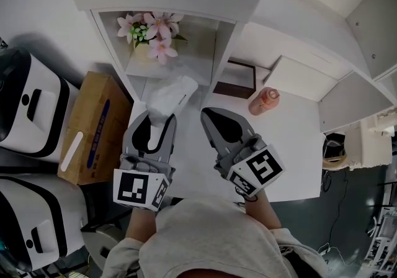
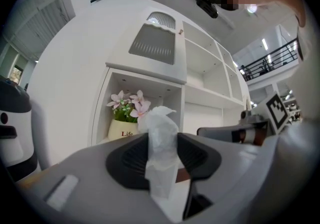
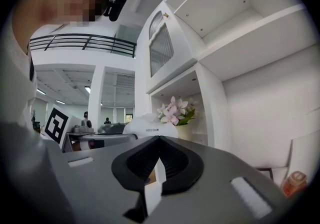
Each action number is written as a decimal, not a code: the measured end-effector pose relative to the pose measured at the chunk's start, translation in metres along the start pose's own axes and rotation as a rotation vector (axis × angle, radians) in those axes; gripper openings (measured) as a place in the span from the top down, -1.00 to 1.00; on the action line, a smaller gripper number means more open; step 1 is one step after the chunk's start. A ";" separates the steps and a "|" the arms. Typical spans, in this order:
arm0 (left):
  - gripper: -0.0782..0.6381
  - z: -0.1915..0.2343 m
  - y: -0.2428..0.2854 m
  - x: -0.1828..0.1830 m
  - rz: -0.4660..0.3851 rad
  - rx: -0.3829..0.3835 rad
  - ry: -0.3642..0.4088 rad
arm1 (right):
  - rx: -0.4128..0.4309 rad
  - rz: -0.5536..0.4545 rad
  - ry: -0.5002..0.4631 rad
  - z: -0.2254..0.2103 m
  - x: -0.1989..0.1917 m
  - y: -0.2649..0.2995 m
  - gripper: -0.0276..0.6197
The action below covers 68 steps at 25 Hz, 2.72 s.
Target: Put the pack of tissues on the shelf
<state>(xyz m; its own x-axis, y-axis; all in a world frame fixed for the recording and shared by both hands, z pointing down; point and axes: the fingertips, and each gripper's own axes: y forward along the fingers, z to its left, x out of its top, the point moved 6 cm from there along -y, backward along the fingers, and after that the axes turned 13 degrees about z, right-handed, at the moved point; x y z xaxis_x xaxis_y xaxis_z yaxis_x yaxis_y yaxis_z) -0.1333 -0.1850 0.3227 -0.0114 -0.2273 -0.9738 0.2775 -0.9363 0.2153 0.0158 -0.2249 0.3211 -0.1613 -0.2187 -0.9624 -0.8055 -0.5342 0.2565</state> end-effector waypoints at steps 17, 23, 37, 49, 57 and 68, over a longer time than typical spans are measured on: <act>0.34 0.022 0.067 0.002 0.009 0.021 0.017 | -0.044 0.023 0.013 -0.031 -0.001 0.003 0.91; 0.34 0.026 0.090 -0.008 0.061 0.014 0.035 | -0.076 0.022 0.025 -0.037 -0.001 -0.001 0.91; 0.35 0.023 0.122 -0.020 0.141 -0.019 0.048 | -0.119 0.023 0.041 -0.045 -0.003 -0.006 0.91; 0.36 0.020 0.147 -0.013 0.181 -0.016 0.054 | -0.134 0.022 0.051 -0.051 -0.003 -0.009 0.91; 0.36 0.018 0.158 -0.011 0.198 -0.013 0.061 | -0.144 0.020 0.057 -0.055 -0.004 -0.014 0.91; 0.00 0.018 0.157 -0.008 0.175 -0.028 0.090 | -0.141 0.014 0.051 -0.054 -0.003 -0.019 0.91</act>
<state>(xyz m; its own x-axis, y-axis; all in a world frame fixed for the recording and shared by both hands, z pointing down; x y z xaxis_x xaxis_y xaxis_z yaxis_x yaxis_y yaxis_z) -0.1065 -0.3351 0.3661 0.1249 -0.3595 -0.9247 0.2948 -0.8765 0.3806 0.0628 -0.2581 0.3240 -0.1396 -0.2661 -0.9538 -0.7147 -0.6396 0.2830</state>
